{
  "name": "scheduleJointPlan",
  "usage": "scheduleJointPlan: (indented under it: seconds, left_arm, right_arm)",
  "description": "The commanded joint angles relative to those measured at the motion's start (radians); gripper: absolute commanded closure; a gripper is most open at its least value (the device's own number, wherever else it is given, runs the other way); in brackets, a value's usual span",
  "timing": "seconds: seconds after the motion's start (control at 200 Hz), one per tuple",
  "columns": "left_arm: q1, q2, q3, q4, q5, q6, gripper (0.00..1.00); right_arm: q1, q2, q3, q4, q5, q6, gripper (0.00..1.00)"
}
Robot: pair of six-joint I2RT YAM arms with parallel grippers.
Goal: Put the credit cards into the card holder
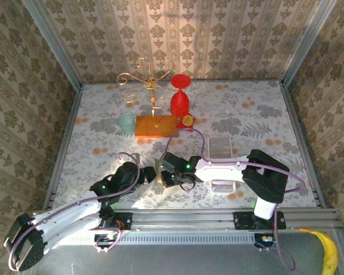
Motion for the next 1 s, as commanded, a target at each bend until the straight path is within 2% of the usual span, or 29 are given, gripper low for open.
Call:
scheduleJointPlan:
  seconds: [0.0,0.085,0.205,0.345,0.6,0.805,0.875,0.945,0.995]
  left_arm:
    - [0.015,0.005,-0.007,0.019,-0.001,-0.013,0.51]
    - [0.023,0.045,0.004,0.039,0.021,-0.002,0.44]
    - [0.031,0.111,0.022,0.072,0.049,0.006,0.43]
    - [0.038,0.161,0.037,0.104,0.075,0.021,0.46]
    - [0.056,0.055,0.021,0.054,0.017,-0.008,0.42]
    - [0.056,0.075,0.028,0.105,0.092,0.021,0.39]
    - [0.056,0.111,0.035,0.118,0.114,0.027,0.43]
    - [0.056,0.149,0.040,0.127,0.127,0.037,0.58]
    - [0.056,0.172,0.044,0.130,0.129,0.038,0.63]
  right_arm:
    - [0.003,0.018,0.021,0.018,-0.026,0.010,0.83]
    - [0.005,0.021,0.022,0.017,-0.028,0.005,0.83]
    - [0.005,0.024,0.025,0.007,-0.023,0.001,0.83]
    - [0.005,0.026,0.026,0.002,-0.022,0.002,0.84]
    - [0.005,0.037,0.030,-0.005,-0.019,0.002,0.84]
    - [0.005,0.046,0.036,-0.003,-0.021,-0.001,0.84]
    - [0.005,0.047,0.039,-0.003,-0.020,-0.001,0.84]
    - [0.005,0.045,0.037,-0.003,-0.019,0.000,0.84]
    - [0.005,0.042,0.035,-0.002,-0.017,0.001,0.84]
